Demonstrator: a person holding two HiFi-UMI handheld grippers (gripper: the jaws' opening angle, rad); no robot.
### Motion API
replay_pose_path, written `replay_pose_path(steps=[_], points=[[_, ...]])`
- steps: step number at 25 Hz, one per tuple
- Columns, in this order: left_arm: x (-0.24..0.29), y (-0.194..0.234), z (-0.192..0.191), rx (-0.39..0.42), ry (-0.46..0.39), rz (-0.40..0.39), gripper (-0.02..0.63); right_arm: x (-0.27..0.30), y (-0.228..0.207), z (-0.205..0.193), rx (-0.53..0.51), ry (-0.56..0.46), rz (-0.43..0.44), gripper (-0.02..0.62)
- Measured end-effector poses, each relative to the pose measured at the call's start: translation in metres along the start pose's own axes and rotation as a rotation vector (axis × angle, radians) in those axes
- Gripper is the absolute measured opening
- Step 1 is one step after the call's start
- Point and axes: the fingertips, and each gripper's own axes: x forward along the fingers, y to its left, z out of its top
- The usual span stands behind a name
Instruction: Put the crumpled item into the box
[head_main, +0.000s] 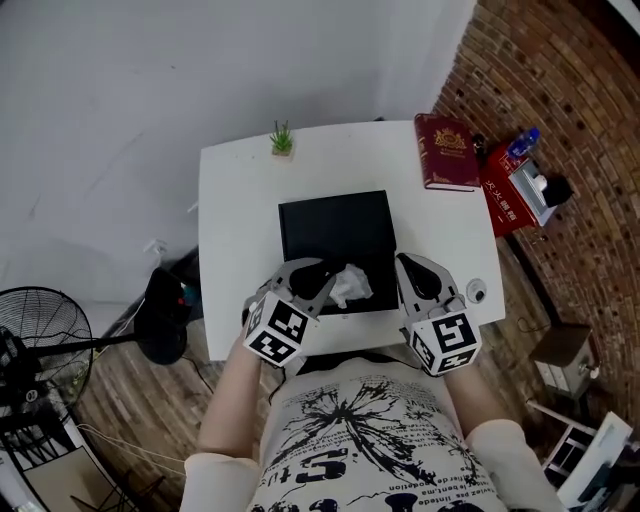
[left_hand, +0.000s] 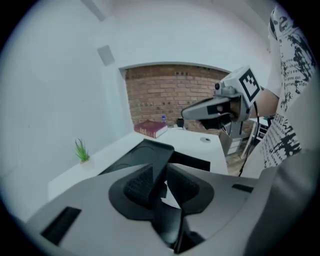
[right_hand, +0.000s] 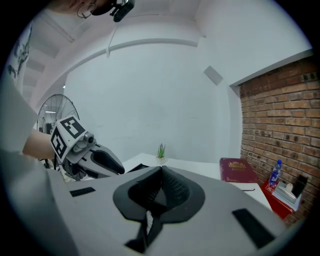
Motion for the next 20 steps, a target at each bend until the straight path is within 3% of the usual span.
replay_pose_path(steps=[8, 20], points=[[-0.106, 0.047, 0.053, -0.045, -0.263, 0.259, 0.02, -0.017, 0.033, 0.045, -0.025, -0.085, 0.003, 0.015], [-0.195, 0.053, 0.048, -0.158, -0.448, 0.339, 0.014, -0.031, 0.067, 0.078, -0.093, -0.18, -0.013, 0.014]])
